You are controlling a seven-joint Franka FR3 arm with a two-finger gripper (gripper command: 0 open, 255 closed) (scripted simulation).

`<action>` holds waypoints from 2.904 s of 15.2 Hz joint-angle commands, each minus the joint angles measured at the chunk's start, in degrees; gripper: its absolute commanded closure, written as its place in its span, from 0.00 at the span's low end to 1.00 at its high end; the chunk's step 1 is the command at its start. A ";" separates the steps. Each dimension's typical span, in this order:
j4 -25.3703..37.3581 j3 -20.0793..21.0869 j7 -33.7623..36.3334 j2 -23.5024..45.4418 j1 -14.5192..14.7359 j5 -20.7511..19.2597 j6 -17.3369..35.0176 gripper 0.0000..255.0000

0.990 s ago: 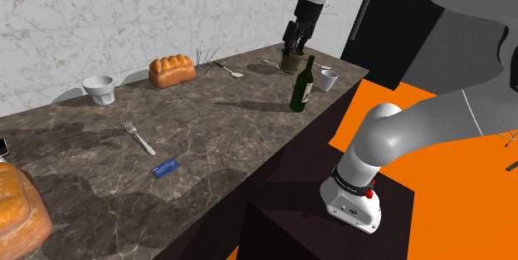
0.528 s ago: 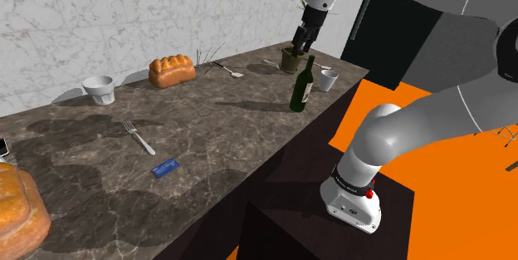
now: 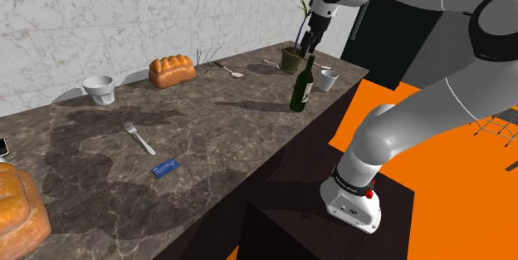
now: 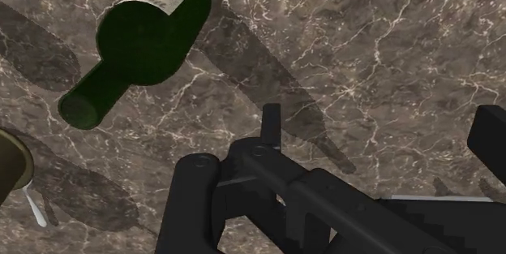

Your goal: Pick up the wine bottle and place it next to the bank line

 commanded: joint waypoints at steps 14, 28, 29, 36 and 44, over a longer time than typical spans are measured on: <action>17.54 -18.44 -26.52 27.19 -0.13 10.82 7.09 0.00; 13.65 -18.54 -27.85 29.46 -0.27 12.70 12.60 0.00; 13.65 -18.54 -27.85 29.45 -0.27 12.69 12.59 0.00; 13.67 -18.53 -27.84 29.46 -0.27 12.69 12.57 1.00; 16.45 -18.37 -26.88 28.21 -0.16 11.61 8.92 1.00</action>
